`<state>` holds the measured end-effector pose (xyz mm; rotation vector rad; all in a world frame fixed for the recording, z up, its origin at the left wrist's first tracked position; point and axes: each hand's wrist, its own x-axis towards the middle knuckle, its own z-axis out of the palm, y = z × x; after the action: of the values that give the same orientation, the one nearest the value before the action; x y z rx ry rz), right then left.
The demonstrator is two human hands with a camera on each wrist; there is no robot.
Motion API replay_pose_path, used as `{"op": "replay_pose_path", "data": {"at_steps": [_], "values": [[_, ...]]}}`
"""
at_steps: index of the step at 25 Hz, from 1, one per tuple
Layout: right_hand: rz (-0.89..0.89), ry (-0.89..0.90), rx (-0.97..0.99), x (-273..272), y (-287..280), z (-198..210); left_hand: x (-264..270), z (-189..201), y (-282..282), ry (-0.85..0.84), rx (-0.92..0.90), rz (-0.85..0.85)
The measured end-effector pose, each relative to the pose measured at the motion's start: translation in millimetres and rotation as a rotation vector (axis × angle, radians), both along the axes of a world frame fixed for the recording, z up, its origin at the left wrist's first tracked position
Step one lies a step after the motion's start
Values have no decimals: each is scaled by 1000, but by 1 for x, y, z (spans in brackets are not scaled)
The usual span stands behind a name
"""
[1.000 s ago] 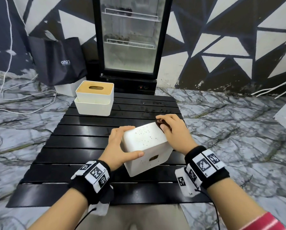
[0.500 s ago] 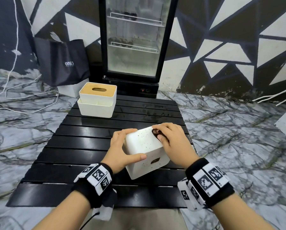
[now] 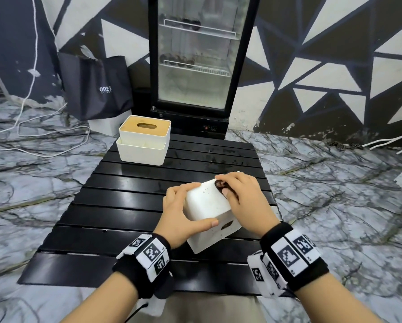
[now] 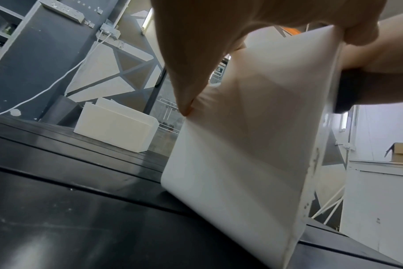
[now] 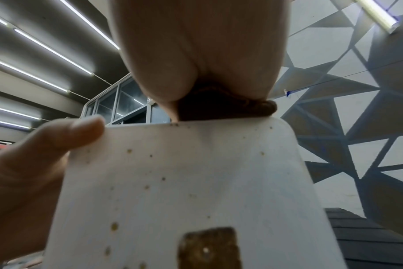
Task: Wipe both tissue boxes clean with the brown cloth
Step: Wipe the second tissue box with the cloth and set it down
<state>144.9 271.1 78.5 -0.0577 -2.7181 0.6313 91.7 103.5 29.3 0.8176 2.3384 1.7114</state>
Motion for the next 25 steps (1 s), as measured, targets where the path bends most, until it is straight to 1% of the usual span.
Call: {"op": "replay_pose_path", "data": {"at_steps": [2,3,7,9,12,15,17,19,21,25], "values": [[-43,1,-5,-8,-7,2,4,0,4,7,-6,20],[-29,7,-16,-10,-14,2,5,0,6,13,1,34],[125,10,-109,3,-29,-2,10,1,8,6,47,67],[155,17,-179,13,-27,-4,10,1,7,7,32,72],[125,49,-243,15,-15,-6,10,1,8,18,-12,70],[81,77,-251,5,-3,-4,16,-4,10,47,-37,84],[37,59,-265,0,1,0,20,-7,11,42,-2,99],[49,69,-290,-1,2,1,19,-8,11,-12,65,94],[86,84,-298,1,3,1,11,-5,9,-76,115,46],[156,77,-266,15,2,-3,-9,-3,6,-172,109,-161]]}}
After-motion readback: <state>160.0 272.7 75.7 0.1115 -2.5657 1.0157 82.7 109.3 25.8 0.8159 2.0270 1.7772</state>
